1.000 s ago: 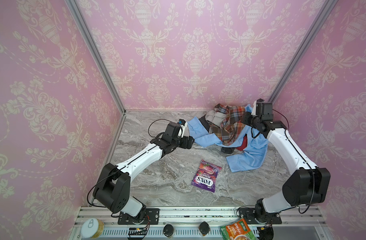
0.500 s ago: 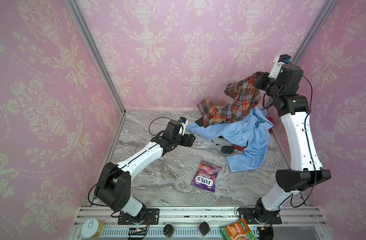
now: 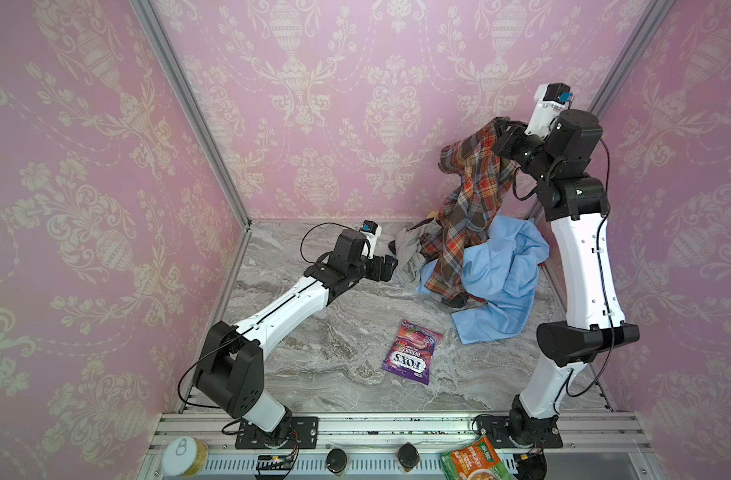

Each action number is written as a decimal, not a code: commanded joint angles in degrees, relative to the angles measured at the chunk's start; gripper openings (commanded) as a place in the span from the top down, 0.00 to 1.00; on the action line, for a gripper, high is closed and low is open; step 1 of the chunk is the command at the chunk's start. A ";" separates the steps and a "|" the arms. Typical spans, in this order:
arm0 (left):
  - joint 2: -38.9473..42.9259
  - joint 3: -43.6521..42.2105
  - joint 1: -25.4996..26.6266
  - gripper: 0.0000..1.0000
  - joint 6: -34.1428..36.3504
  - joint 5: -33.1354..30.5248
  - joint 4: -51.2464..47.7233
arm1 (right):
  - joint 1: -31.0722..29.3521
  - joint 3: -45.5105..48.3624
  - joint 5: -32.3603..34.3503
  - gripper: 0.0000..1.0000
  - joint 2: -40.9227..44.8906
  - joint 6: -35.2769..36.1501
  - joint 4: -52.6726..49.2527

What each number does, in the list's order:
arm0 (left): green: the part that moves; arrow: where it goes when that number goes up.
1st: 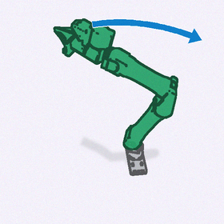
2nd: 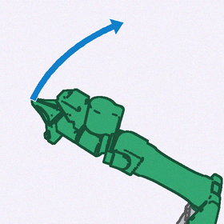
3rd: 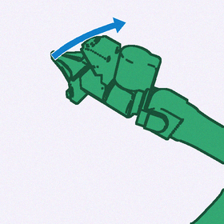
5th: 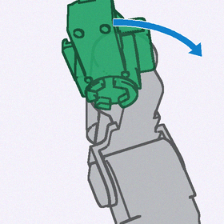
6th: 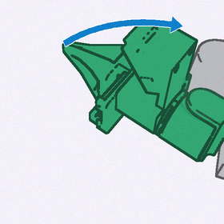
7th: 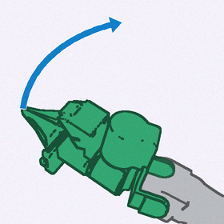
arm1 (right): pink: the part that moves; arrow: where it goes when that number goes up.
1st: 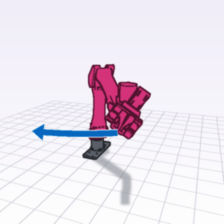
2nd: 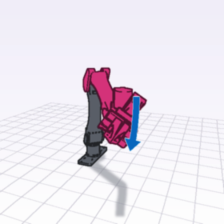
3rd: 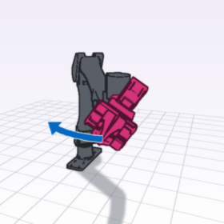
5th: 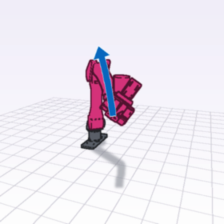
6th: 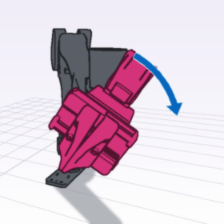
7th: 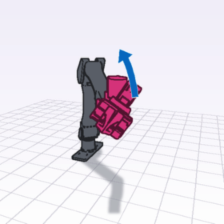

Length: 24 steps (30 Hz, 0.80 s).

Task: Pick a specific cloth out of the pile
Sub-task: 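Reach the left gripper up and grasp the hanging plaid shirt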

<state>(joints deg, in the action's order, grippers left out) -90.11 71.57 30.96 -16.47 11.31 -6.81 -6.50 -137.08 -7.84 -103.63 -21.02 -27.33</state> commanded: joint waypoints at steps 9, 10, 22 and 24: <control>-14.74 14.12 7.91 0.02 2.38 1.04 24.89 | -3.36 16.67 -2.70 1.00 10.82 -0.44 8.73; -16.62 15.41 8.45 0.01 1.90 1.02 27.84 | -3.34 17.61 -2.84 1.00 11.21 -0.52 9.05; -38.03 35.20 13.94 0.01 -1.26 -1.88 44.92 | -3.41 26.23 -4.32 1.00 14.39 -2.86 11.25; -40.16 37.82 14.55 0.04 0.64 -5.18 45.49 | -3.34 29.45 -3.97 1.00 15.90 -3.48 12.77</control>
<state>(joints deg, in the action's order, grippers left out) -128.70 105.19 44.38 -18.20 10.24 34.72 -9.63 -110.34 -10.81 -90.89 -22.76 -18.65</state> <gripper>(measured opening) 0.965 0.059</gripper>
